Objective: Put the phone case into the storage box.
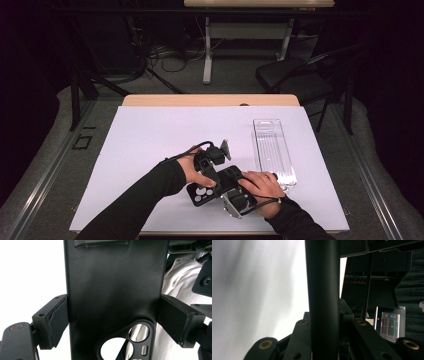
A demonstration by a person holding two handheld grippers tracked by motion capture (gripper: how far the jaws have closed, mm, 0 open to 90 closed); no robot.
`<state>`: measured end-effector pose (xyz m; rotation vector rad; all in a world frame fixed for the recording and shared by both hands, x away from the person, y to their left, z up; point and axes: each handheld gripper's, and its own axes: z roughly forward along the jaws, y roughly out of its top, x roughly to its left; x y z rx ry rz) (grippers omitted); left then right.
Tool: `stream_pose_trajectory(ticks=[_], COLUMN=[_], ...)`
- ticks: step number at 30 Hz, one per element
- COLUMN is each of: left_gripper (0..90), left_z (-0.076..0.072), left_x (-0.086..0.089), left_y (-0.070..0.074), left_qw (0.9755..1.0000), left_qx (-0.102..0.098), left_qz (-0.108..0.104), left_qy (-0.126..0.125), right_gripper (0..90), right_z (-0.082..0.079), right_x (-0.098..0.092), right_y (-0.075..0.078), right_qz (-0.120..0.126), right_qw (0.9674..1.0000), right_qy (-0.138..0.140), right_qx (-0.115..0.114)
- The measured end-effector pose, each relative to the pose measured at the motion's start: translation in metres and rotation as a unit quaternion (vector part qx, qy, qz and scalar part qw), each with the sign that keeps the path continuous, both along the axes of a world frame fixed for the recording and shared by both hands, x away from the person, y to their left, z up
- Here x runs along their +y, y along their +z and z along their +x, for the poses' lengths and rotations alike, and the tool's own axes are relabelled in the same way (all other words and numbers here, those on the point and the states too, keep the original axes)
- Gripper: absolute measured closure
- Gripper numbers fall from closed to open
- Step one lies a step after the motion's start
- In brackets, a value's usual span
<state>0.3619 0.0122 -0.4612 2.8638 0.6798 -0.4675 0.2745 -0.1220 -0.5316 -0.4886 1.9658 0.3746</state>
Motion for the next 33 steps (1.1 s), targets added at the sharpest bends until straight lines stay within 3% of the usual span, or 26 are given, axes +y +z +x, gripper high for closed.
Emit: stream_pose_trajectory(ticks=[33], left_gripper=[14.0], left_z=[0.0017], left_x=[0.0030], left_y=[-0.0016], left_qw=[0.9998], left_qx=[0.018], left_qz=[-0.008], left_qy=[0.010], right_gripper=[87.6], right_z=[-0.0007], right_x=[-0.0002], right_y=[-0.0012], right_qz=[0.002], right_qw=[0.9999], right_qy=[0.003], right_qx=[-0.010])
